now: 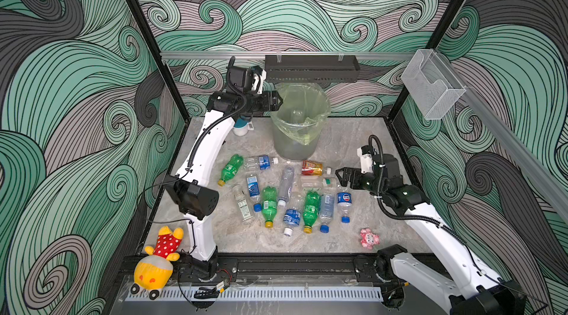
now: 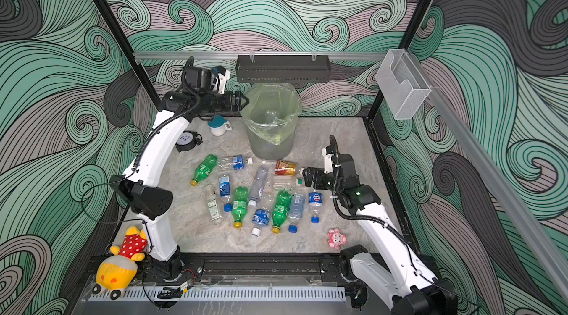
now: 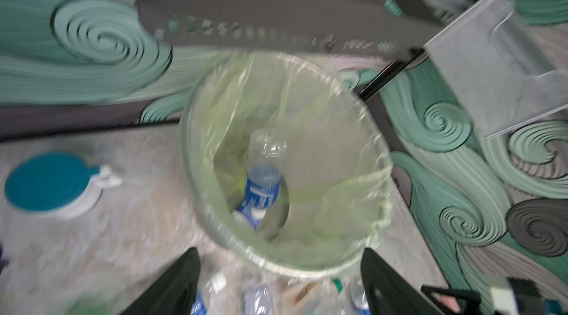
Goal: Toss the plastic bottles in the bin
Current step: 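Carry the bottle over the bin with the left gripper and release it, then withdraw the left gripper while the right gripper grasps a clear Pepsi-labelled bottle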
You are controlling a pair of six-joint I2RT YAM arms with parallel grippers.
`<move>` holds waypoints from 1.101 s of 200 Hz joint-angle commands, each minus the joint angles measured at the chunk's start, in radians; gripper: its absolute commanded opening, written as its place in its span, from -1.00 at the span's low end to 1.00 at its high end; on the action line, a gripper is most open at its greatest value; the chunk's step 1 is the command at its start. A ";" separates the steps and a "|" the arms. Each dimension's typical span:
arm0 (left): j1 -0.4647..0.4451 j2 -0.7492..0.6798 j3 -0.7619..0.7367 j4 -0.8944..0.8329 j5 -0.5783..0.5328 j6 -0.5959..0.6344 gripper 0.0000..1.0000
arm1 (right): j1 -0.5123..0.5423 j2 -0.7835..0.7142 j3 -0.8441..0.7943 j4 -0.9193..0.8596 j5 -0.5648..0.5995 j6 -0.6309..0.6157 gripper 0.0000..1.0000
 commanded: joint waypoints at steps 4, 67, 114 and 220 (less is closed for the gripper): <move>0.011 -0.269 -0.306 0.179 -0.074 -0.008 0.91 | -0.002 -0.021 0.022 -0.076 0.025 0.010 0.95; 0.028 -0.623 -0.676 0.060 -0.266 0.018 0.93 | -0.003 -0.008 0.008 -0.197 0.087 0.063 0.93; 0.031 -0.823 -0.886 0.034 -0.345 -0.020 0.94 | -0.003 0.059 0.005 -0.261 0.127 0.119 0.85; 0.032 -0.904 -1.034 0.022 -0.398 -0.092 0.94 | -0.008 0.227 -0.080 -0.091 0.141 0.153 0.60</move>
